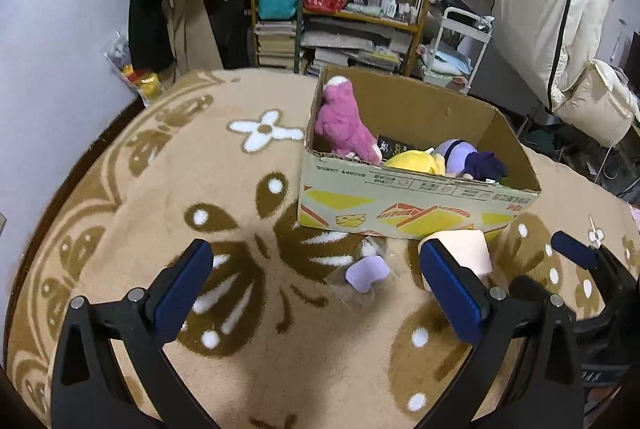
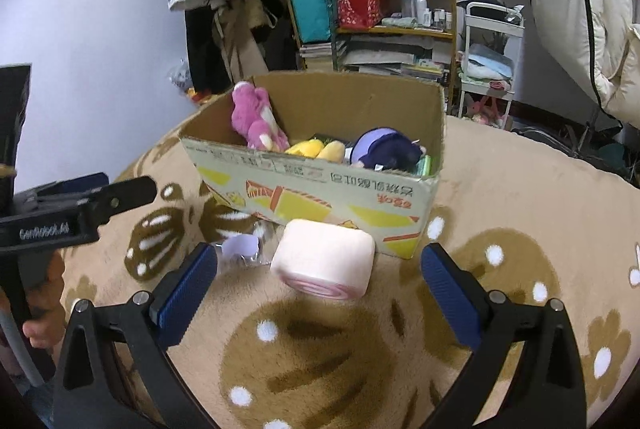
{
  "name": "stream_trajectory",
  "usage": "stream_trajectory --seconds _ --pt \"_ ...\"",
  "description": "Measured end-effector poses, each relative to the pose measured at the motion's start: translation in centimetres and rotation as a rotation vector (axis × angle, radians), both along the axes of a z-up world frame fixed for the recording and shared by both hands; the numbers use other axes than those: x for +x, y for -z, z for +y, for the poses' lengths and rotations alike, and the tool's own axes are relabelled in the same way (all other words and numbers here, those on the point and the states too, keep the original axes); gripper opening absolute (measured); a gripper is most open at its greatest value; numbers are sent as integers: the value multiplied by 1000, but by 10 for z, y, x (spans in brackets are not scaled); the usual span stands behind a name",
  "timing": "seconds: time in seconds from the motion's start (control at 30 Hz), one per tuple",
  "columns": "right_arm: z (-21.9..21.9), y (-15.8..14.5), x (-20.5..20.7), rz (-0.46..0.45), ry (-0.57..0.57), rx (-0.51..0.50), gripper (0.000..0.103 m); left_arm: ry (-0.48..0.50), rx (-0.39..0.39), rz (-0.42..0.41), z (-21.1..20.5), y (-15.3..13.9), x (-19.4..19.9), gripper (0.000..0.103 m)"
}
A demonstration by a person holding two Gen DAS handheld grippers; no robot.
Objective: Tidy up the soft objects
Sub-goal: 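Lower the left tool onto the clear bag while the right tool closes on the cake cushion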
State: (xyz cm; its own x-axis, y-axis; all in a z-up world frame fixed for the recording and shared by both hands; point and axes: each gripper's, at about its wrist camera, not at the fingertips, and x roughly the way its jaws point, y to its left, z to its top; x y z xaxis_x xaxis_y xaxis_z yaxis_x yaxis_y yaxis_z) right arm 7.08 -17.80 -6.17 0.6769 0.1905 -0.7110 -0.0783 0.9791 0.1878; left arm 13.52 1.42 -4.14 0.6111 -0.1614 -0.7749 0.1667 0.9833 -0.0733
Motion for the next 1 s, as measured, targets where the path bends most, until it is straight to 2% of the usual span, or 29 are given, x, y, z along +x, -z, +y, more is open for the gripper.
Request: stream_trajectory --seconds 0.47,1.0 --pt "12 31 28 86 -37 -19 103 46 31 120 -19 41 38 102" --pt "28 73 50 221 -82 -67 103 119 45 305 -33 92 67 102"
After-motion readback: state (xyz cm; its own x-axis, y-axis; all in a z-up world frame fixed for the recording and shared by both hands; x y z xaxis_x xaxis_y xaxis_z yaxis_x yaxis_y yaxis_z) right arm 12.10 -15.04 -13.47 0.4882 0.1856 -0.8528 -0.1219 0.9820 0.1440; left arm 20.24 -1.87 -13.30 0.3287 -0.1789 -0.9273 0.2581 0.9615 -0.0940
